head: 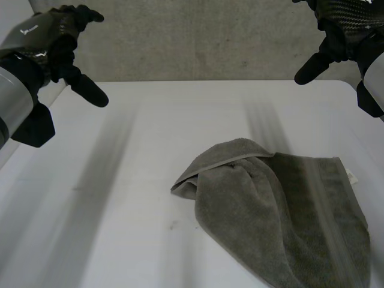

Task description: Fold the towel.

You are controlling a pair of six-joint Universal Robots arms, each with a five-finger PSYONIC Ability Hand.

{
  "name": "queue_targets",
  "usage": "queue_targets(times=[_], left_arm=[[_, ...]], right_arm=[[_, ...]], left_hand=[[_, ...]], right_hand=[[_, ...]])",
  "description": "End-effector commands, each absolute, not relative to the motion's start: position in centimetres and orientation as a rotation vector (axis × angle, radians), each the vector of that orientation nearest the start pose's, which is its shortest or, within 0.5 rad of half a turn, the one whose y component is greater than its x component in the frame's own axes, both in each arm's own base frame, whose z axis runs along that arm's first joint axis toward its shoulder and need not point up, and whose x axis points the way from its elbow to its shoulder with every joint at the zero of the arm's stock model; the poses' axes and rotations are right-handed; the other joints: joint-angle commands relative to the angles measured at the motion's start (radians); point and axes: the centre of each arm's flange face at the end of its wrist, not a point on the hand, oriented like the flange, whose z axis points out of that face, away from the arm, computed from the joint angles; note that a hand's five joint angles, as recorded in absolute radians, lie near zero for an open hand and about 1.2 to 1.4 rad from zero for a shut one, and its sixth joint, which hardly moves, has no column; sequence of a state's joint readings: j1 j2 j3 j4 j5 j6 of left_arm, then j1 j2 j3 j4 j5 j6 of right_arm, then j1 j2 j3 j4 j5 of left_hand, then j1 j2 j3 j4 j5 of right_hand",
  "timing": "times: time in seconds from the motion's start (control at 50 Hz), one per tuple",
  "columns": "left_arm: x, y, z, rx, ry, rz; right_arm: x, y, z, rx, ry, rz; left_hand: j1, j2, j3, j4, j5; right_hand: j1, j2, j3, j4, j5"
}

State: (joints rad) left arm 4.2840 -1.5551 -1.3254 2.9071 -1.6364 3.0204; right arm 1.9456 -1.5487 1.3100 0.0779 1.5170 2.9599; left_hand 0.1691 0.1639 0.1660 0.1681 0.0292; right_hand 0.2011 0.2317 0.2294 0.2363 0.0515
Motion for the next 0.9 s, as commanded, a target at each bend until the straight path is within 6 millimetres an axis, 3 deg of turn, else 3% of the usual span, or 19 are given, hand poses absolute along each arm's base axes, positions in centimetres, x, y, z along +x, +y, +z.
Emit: queue_targets(times=[0.02,0.12,0.16,0.3,0.34,0.42,0.46,0.52,0.64,0.68,0.7,0.72,0.74,0.76,0.8,0.84,0.86,0.88,0.9], left_arm=[[-24.4,-23.2,34.4,0.314,2.533,-2.359],[-25.9,-24.5,31.3,0.378,2.637,-2.241],[-27.5,-25.5,28.5,0.448,2.706,-2.180],[-30.0,-27.7,23.4,0.519,2.798,-2.082],[-31.1,-28.7,20.8,0.542,2.842,-2.013],[-32.4,-29.1,18.6,0.589,2.876,-1.956],[-33.1,-29.7,16.6,0.604,2.902,-1.913],[-33.3,-29.9,16.1,0.607,2.907,-1.903],[-33.3,-29.8,15.7,0.603,2.918,-1.886],[-33.3,-29.7,15.9,0.603,2.918,-1.886],[-33.2,-29.5,16.0,0.605,2.918,-1.886],[-33.2,-29.4,16.2,0.607,2.919,-1.886],[-33.2,-29.4,16.2,0.607,2.919,-1.886],[-33.1,-29.2,16.2,0.610,2.922,-1.882],[-33.1,-29.1,16.2,0.610,2.923,-1.879],[-33.1,-29.0,16.1,0.613,2.925,-1.874],[-33.2,-29.0,16.1,0.613,2.926,-1.877],[-33.3,-28.9,16.1,0.620,2.929,-1.875],[-33.3,-28.9,16.1,0.620,2.929,-1.874]], right_arm=[[25.0,-24.9,36.7,-0.770,1.837,-2.252],[25.4,-26.5,35.0,-0.935,1.884,-2.251],[25.6,-26.9,34.5,-0.970,1.907,-2.235],[26.9,-29.7,30.0,-1.071,2.052,-2.004],[27.2,-31.4,27.1,-1.107,2.088,-1.882],[27.1,-33.1,24.4,-1.113,2.097,-1.787],[27.5,-34.3,21.8,-1.120,2.101,-1.710],[27.7,-34.9,20.3,-1.119,2.109,-1.682],[28.0,-36.4,15.1,-1.108,2.164,-1.592],[28.2,-37.1,13.5,-1.104,2.157,-1.610],[28.2,-37.1,13.5,-1.104,2.157,-1.610],[28.3,-37.4,13.2,-1.102,2.141,-1.638],[28.3,-37.4,13.2,-1.102,2.140,-1.639],[28.4,-37.7,13.4,-1.095,2.121,-1.674],[28.4,-38.0,13.9,-1.082,2.102,-1.710],[28.4,-38.0,16.7,-1.028,2.053,-1.779],[28.4,-38.0,16.8,-1.028,2.053,-1.779],[28.3,-37.7,18.9,-0.981,2.021,-1.810],[28.3,-37.7,18.9,-0.980,2.021,-1.810]], left_hand=[[0.005,0.011,0.009,0.006,-0.029],[0.036,0.041,0.039,0.037,0.001],[0.053,0.058,0.056,0.054,0.018],[0.115,0.120,0.118,0.116,0.080],[0.121,0.126,0.124,0.122,0.086],[0.124,0.129,0.127,0.125,0.089],[0.124,0.129,0.127,0.125,0.089],[0.124,0.129,0.127,0.125,0.089],[0.106,0.111,0.109,0.107,0.071],[0.103,0.108,0.106,0.104,0.068],[0.100,0.105,0.103,0.101,0.066],[0.100,0.105,0.103,0.101,0.066],[0.100,0.105,0.103,0.101,0.066],[0.097,0.102,0.100,0.098,0.063],[0.088,0.094,0.092,0.089,0.054],[0.085,0.091,0.089,0.087,0.051],[0.085,0.091,0.089,0.087,0.051],[0.085,0.091,0.089,0.087,0.051],[0.085,0.091,0.089,0.087,0.051]], right_hand=[[-0.027,-0.057,-0.055,-0.062,-0.052],[-0.027,-0.057,-0.055,-0.062,-0.052],[-0.025,-0.056,-0.053,-0.060,-0.050],[0.007,-0.023,-0.021,-0.028,-0.018],[0.007,-0.023,-0.021,-0.028,-0.018],[0.007,-0.023,-0.021,-0.028,-0.018],[0.025,-0.006,-0.004,-0.010,0.000],[0.060,0.029,0.032,0.025,0.035],[0.251,0.220,0.223,0.216,0.226],[0.554,0.524,0.526,0.519,0.529],[0.556,0.526,0.528,0.521,0.531],[0.864,0.834,0.836,0.829,0.839],[0.867,0.837,0.839,0.832,0.842],[1.152,1.122,1.124,1.117,1.127],[1.195,1.165,1.167,1.160,1.170],[1.195,1.165,1.167,1.160,1.170],[1.195,1.165,1.167,1.160,1.170],[1.195,1.165,1.167,1.160,1.170],[1.195,1.165,1.167,1.160,1.170]])
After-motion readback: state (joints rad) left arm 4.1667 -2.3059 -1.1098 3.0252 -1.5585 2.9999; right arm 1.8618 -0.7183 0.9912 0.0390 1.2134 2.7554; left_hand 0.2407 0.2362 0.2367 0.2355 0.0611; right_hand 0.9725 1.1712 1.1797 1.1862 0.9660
